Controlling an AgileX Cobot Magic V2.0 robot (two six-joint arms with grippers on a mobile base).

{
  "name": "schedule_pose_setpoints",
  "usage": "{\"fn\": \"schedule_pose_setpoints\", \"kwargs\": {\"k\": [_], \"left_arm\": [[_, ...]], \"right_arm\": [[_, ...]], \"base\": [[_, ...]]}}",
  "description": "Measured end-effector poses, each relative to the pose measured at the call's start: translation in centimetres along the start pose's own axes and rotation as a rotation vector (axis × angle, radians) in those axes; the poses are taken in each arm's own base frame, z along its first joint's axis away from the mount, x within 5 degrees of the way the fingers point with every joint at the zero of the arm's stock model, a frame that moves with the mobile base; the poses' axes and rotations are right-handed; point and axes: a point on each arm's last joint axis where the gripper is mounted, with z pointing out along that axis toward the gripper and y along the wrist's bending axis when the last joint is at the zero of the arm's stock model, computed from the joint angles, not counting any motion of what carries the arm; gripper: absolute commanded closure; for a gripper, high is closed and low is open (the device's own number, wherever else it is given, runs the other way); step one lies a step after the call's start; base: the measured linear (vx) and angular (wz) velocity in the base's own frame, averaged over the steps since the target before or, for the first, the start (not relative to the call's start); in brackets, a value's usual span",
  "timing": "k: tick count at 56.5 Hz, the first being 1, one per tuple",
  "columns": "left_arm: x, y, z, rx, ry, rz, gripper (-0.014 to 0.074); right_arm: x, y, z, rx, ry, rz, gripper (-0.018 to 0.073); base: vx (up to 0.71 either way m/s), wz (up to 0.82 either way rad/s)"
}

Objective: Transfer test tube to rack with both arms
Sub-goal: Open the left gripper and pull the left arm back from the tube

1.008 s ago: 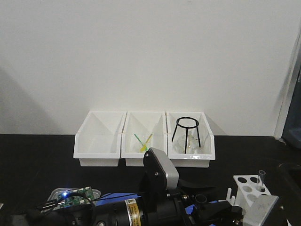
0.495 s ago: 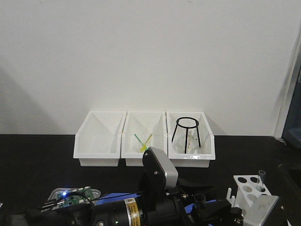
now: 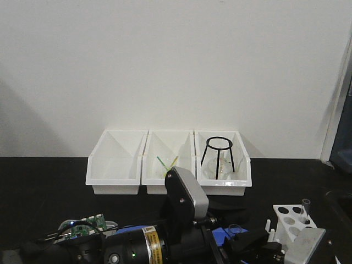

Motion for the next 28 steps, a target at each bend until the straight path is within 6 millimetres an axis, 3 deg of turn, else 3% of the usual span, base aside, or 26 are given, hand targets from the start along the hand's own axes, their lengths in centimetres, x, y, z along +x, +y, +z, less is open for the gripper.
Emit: {"fn": "schedule_pose_setpoints", "kwargs": {"k": [10, 18, 24, 28], "left_arm": [[-3.2, 0.7, -1.7, -0.085, -0.090, 0.017, 0.0109], [-7.0, 1.1, -4.4, -0.156, -0.187, 0.050, 0.0134], [-9.3, 1.2, -6.7, -0.230, -0.200, 0.078, 0.0207], [-10.4, 1.2, -8.2, -0.300, -0.169, 0.085, 0.0309]], "right_arm": [[0.1, -0.1, 0.0, 0.006, 0.012, 0.000, 0.0571], [0.3, -0.1, 0.0, 0.015, 0.028, 0.001, 0.0571], [0.2, -0.3, 0.0, 0.035, 0.021, 0.006, 0.0571], [0.0, -0.9, -0.2, 0.083, 0.002, 0.004, 0.0571]], "base": [[0.00, 0.00], [0.00, 0.00], [0.00, 0.00], [0.00, 0.00]]}}
